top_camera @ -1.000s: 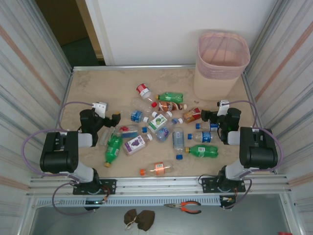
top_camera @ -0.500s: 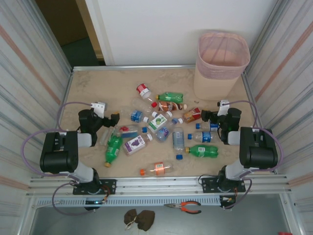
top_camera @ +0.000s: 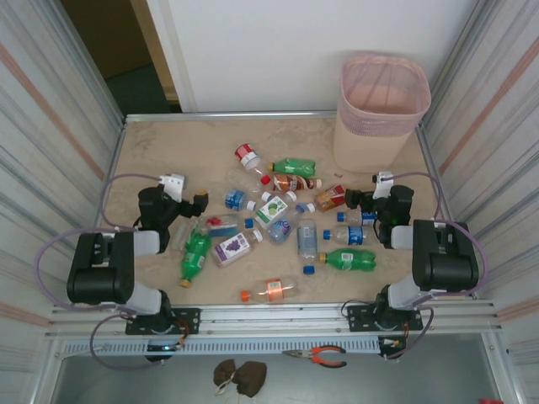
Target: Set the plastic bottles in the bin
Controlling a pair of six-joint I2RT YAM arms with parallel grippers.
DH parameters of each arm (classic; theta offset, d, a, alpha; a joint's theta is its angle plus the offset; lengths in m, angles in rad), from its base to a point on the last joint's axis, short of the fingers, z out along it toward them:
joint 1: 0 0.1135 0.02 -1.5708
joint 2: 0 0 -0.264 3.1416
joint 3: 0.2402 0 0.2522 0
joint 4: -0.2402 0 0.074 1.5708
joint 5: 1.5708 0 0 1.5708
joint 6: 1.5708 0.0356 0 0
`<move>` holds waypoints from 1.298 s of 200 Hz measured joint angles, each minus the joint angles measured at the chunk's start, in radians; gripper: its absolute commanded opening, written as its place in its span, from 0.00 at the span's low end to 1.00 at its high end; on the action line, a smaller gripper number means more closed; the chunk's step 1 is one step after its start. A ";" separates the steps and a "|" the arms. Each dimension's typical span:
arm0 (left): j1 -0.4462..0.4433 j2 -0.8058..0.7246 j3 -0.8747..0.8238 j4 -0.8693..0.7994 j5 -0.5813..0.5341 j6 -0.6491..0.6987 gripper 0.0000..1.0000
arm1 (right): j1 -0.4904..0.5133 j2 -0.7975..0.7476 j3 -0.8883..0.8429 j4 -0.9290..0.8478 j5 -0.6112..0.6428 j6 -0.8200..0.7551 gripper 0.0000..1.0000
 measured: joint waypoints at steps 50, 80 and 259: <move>-0.040 -0.163 0.012 -0.173 -0.126 -0.008 0.99 | 0.017 -0.122 0.016 -0.141 0.060 -0.003 0.99; -0.090 -0.237 0.079 -0.383 -0.229 -0.054 0.96 | 0.040 -0.187 0.061 -0.261 0.082 0.001 0.99; -0.252 -0.348 0.399 -1.469 -0.427 -0.328 0.81 | 0.152 -0.343 0.267 -0.932 0.060 0.139 0.97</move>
